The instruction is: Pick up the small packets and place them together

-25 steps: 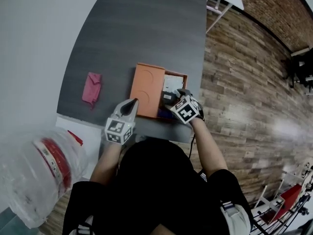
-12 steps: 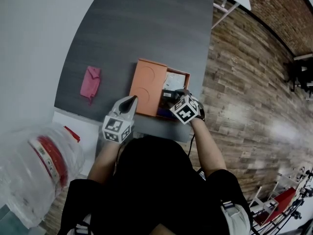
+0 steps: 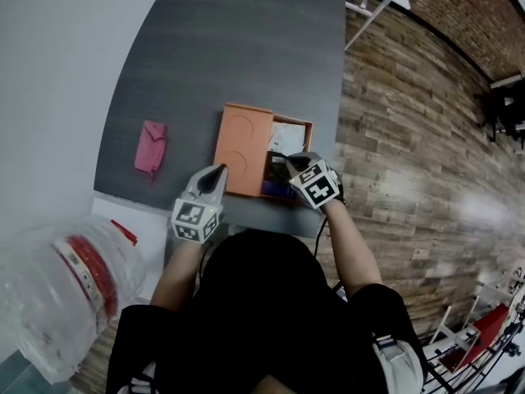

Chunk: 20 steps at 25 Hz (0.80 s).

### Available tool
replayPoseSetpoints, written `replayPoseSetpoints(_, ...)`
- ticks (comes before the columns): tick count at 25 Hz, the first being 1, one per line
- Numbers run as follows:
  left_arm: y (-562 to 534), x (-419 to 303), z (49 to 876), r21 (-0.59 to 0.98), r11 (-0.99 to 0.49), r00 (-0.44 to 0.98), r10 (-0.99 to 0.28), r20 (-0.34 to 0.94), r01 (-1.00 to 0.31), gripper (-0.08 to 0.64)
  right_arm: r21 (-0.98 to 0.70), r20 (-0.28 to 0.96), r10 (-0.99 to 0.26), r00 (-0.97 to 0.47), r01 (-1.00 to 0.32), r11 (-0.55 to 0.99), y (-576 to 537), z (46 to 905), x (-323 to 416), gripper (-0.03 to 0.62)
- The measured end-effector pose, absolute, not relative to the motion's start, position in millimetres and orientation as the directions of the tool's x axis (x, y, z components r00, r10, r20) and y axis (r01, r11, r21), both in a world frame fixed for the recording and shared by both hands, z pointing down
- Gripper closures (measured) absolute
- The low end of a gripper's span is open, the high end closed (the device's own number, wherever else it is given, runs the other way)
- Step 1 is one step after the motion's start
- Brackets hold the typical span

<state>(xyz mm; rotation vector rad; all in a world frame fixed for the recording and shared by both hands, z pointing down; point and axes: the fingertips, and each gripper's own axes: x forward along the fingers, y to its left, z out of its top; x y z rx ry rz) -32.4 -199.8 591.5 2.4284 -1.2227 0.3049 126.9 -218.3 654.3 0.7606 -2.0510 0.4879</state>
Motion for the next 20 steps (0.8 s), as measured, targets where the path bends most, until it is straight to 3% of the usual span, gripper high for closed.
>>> replayPoseSetpoints(7,-200.8,-33.9,595.5,0.245,-0.546,0.597,-0.709,0.375,-0.801,0.560,-0.144,0.778,-0.363,-0.513,-0.708,0.691,-210.8,631.7,127.3,0.589)
replayPoseSetpoints(20,-206.8,-33.6,597.0,0.256,-0.548,0.605,-0.710,0.360,-0.796,0.560,-0.212,0.574,-0.570,-0.588,-0.779,0.590,-233.9,549.5,141.8,0.589)
